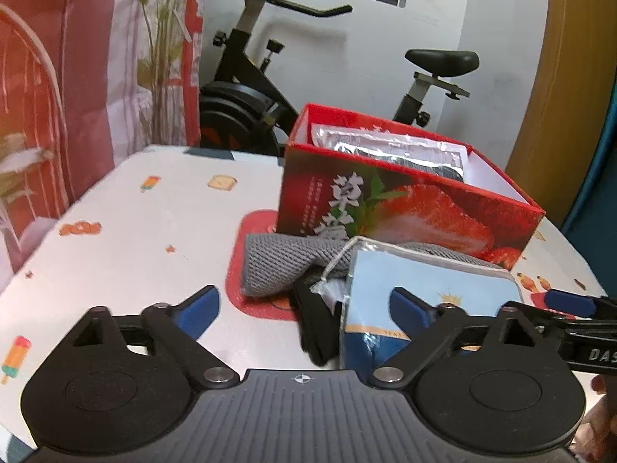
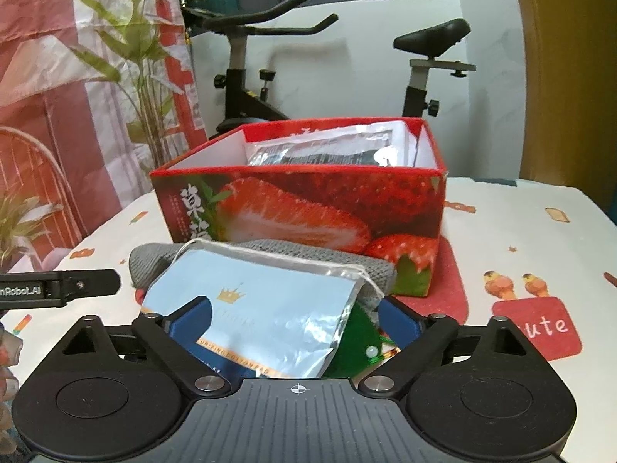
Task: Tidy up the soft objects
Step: 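Close the left gripper on the blue cotton-pad bag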
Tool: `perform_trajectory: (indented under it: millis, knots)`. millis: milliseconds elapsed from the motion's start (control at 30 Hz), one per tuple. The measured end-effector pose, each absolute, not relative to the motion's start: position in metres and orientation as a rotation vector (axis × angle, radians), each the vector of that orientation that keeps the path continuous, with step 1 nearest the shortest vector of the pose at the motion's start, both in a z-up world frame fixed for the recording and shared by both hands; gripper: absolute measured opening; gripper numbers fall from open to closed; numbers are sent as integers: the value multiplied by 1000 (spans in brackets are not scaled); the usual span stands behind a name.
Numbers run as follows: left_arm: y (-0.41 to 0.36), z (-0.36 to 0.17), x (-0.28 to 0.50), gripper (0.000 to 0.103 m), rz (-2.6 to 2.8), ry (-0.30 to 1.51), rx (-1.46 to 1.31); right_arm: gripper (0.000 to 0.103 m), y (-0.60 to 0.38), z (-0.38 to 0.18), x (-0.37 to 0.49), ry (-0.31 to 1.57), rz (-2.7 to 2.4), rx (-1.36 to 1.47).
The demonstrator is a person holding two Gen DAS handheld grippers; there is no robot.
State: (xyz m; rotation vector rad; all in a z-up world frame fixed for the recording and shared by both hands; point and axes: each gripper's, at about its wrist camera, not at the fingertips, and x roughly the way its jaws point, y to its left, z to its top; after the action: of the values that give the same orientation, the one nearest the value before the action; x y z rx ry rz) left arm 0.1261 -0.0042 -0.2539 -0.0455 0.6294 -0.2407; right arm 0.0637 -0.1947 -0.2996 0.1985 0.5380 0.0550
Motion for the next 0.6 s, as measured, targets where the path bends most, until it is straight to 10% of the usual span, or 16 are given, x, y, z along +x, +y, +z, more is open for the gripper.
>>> perform_trajectory:
  millis: [200, 600]
  knots:
    - [-4, -265, 128, 63, -310, 677, -90, 85, -191, -304, 63, 577, 79, 207]
    - [-20, -284, 123, 52, -467, 767, -109, 75, -186, -315, 54, 643, 137, 244]
